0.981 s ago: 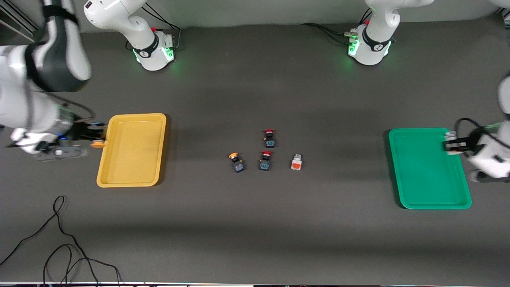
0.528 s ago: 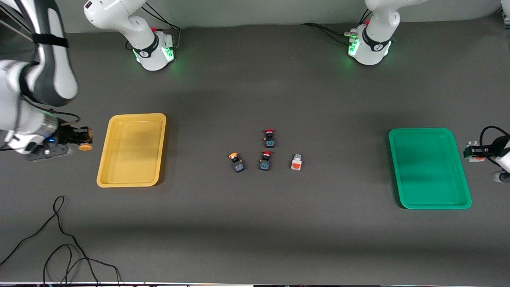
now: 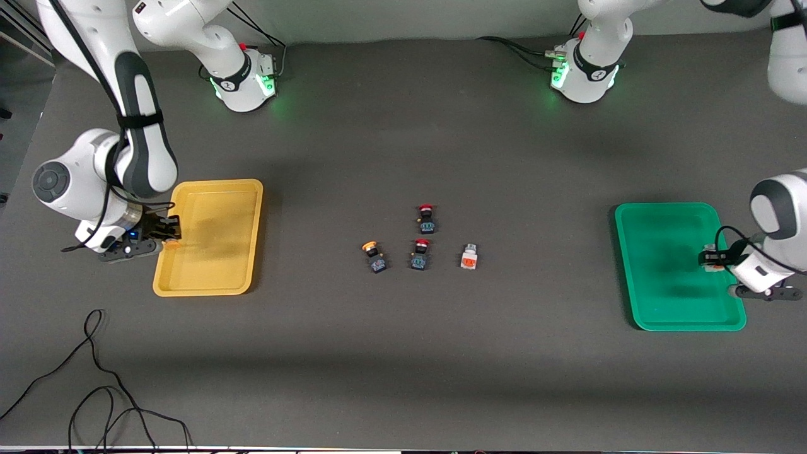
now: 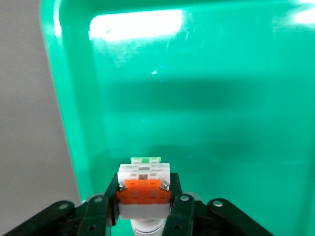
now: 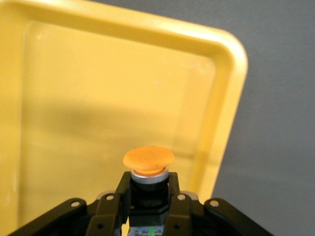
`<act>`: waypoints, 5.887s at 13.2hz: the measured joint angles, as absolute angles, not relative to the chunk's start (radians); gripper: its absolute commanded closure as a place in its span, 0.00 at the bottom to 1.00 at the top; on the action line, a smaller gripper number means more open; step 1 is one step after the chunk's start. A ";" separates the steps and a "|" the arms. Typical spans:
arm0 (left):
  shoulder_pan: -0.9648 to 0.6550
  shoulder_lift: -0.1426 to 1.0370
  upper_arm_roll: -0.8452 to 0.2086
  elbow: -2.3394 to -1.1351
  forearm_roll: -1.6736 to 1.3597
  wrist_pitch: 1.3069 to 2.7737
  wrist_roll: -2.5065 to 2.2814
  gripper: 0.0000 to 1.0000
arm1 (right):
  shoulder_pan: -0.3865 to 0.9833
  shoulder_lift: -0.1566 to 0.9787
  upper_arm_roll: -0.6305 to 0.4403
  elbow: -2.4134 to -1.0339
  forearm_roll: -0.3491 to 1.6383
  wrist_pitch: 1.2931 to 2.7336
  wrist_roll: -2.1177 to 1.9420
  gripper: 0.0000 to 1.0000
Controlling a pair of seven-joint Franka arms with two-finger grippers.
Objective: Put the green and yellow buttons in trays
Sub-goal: 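Lower and release the button with the right gripper while the left gripper releases the block, then reach the right gripper to another yellow button while the left gripper reaches the second block, then grasp the second button with the right gripper while the left gripper grasps the block, then carry the button to the yellow tray while the left gripper carries the block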
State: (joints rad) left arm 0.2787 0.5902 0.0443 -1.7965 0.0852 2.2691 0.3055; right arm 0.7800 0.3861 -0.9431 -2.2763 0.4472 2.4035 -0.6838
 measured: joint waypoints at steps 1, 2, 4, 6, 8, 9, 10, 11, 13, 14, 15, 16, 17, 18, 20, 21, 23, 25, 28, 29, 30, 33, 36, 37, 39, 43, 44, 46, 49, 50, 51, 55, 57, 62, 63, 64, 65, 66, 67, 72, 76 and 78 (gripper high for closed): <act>0.282 0.611 0.044 -1.796 0.085 2.294 0.306 1.00 | 0.780 0.441 -0.940 -2.275 0.549 2.412 -0.768 0.79; 0.286 0.622 0.044 -1.796 0.085 2.302 0.306 0.40 | 0.780 0.489 -0.937 -2.272 0.615 2.417 -0.828 0.78; 0.287 0.623 0.044 -1.793 0.085 2.303 0.306 0.01 | 0.780 0.545 -0.936 -2.257 0.654 2.418 -0.860 0.08; 0.287 0.618 0.041 -1.786 0.085 2.295 0.306 0.00 | 0.780 0.554 -0.936 -2.237 0.661 2.415 -0.859 0.00; 0.287 0.590 0.035 -1.767 0.085 2.211 0.307 0.00 | 0.782 0.550 -0.939 -2.203 0.663 2.369 -0.854 0.00; 0.287 0.559 0.031 -1.753 0.085 2.145 0.307 0.00 | 0.786 0.550 -0.948 -2.178 0.662 2.326 -0.844 0.00; 0.287 0.517 0.025 -1.738 0.085 2.066 0.307 0.00 | 0.795 0.549 -0.970 -2.143 0.647 2.272 -0.828 0.00; 0.287 0.467 0.013 -1.722 0.085 1.984 0.308 0.01 | 0.806 0.547 -0.998 -2.091 0.605 2.201 -0.791 0.00; 0.286 0.379 -0.021 -1.661 0.085 1.802 0.308 0.02 | 0.819 0.535 -1.038 -1.937 0.501 2.010 -0.684 0.00; 0.285 0.353 -0.042 -1.608 0.084 1.704 0.308 0.02 | 0.820 0.527 -1.044 -1.849 0.469 1.918 -0.632 0.00; 0.284 0.339 -0.065 -1.545 0.084 1.611 0.307 0.02 | 0.822 0.521 -1.045 -1.774 0.452 1.855 -0.583 0.00; 0.282 0.336 -0.086 -1.484 0.084 1.538 0.301 0.02 | 0.826 0.518 -1.044 -1.717 0.446 1.818 -0.544 0.00; 0.275 0.336 -0.106 -1.438 0.083 1.491 0.277 0.02 | 0.836 0.518 -1.038 -1.678 0.446 1.799 -0.509 0.00; 0.260 0.337 -0.123 -1.413 0.082 1.468 0.228 0.02 | 0.854 0.519 -1.027 -1.654 0.445 1.792 -0.467 0.00; 0.209 0.345 -0.160 -1.403 0.062 1.460 0.077 0.02 | 0.906 0.524 -0.983 -1.630 0.446 1.790 -0.334 0.00; 0.179 0.351 -0.177 -1.403 0.033 1.461 -0.008 0.02 | 0.927 0.527 -0.943 -1.621 0.446 1.794 -0.256 0.00; 0.113 0.365 -0.194 -1.402 -0.035 1.470 -0.158 0.02 | 0.944 0.534 -0.830 -1.603 0.446 1.843 -0.105 0.00; 0.028 0.389 -0.200 -1.402 -0.074 1.522 -0.281 0.02 | 0.957 0.547 -0.724 -1.577 0.445 1.900 0.045 0.00; -0.113 0.447 -0.203 -1.403 -0.083 1.655 -0.488 0.02 | 0.965 0.582 -0.597 -1.515 0.443 1.920 0.138 0.00; -0.155 0.472 -0.203 -1.403 -0.083 1.706 -0.543 0.02 | 0.966 0.599 -0.562 -1.496 0.442 1.936 0.144 0.00; -0.190 0.497 -0.204 -1.403 -0.083 1.746 -0.578 0.02 | 0.967 0.618 -0.536 -1.480 0.442 1.959 0.147 0.00; -0.269 0.594 -0.202 -1.405 -0.083 1.840 -0.608 0.02 | 0.968 0.672 -0.500 -1.462 0.441 2.021 0.149 0.00; -0.310 0.697 -0.202 -1.407 -0.082 1.944 -0.609 0.02 | 0.986 0.739 -0.492 -1.473 0.441 2.106 0.149 0.00; -0.323 0.727 -0.202 -1.411 -0.081 1.990 -0.609 0.01 | 0.992 0.765 -0.490 -1.483 0.441 2.149 0.149 0.00; -0.346 0.774 -0.201 -1.444 -0.080 2.095 -0.609 0.01 | 0.997 0.814 -0.477 -1.501 0.441 2.216 0.149 0.00; -0.371 0.827 -0.200 -1.486 -0.029 2.176 -0.608 0.07 | 1.000 0.874 -0.456 -1.518 0.445 2.303 0.153 0.52; -0.371 0.828 -0.199 -1.487 -0.013 2.176 -0.608 0.62 | 1.000 0.876 -0.455 -1.519 0.446 2.306 0.154 0.69; -0.371 0.828 -0.196 -1.487 0.009 2.174 -0.607 1.00 | 1.000 0.876 -0.455 -1.518 0.448 2.307 0.155 0.79; -0.371 0.828 -0.196 -1.487 0.017 2.173 -0.607 1.00 | 0.999 0.874 -0.455 -1.518 0.448 2.311 0.158 0.80; -0.371 0.827 -0.196 -1.486 0.017 2.172 -0.607 1.00 | 0.999 0.871 -0.457 -1.517 0.449 2.311 0.160 0.80; -0.371 0.826 -0.196 -1.486 0.017 2.172 -0.608 1.00 | 0.999 0.864 -0.464 -1.516 0.449 2.305 0.164 0.80; -0.351 0.793 -0.187 -1.455 0.017 2.056 -0.608 1.00 | 0.997 0.768 -0.531 -1.477 0.450 2.130 0.215 0.82; -0.311 0.735 -0.187 -1.399 0.017 1.883 -0.604 1.00 | 0.996 0.706 -0.595 -1.421 0.450 1.976 0.223 0.83; -0.202 0.529 -0.183 -1.344 0.017 1.614 -0.561 1.00 | 0.990 0.583 -0.777 -1.397 0.437 1.731 0.171 0.91; -0.170 0.500 -0.179 -1.338 0.018 1.572 -0.515 1.00 | 0.990 0.563 -0.821 -1.420 0.431 1.713 0.123 0.91; -0.128 0.479 -0.176 -1.329 0.020 1.526 -0.448 1.00 | 0.989 0.539 -0.868 -1.456 0.426 1.706 0.060 0.91; -0.078 0.466 -0.171 -1.321 0.024 1.485 -0.364 1.00 | 0.987 0.516 -0.918 -1.500 0.424 1.705 -0.009 0.91; -0.022 0.462 -0.168 -1.320 0.031 1.464 -0.268 1.00 | 0.986 0.496 -0.970 -1.544 0.423 1.705 -0.078 0.91; 0.039 0.464 -0.165 -1.321 0.044 1.459 -0.172 1.00 | 0.983 0.480 -1.016 -1.587 0.423 1.705 -0.144 0.91; 0.265 0.553 -0.162 -1.375 0.160 1.584 0.150 1.00 | 0.984 0.453 -1.058 -1.854 0.428 1.929 -0.277 0.91; 0.309 0.627 -0.163 -1.536 0.180 1.853 0.172 1.00 | 0.983 0.518 -0.997 -2.037 0.529 2.125 -0.338 0.91; 0.309 0.649 -0.167 -1.592 0.181 1.932 0.172 1.00 | 0.985 0.595 -0.969 -2.041 0.622 2.153 -0.386 0.91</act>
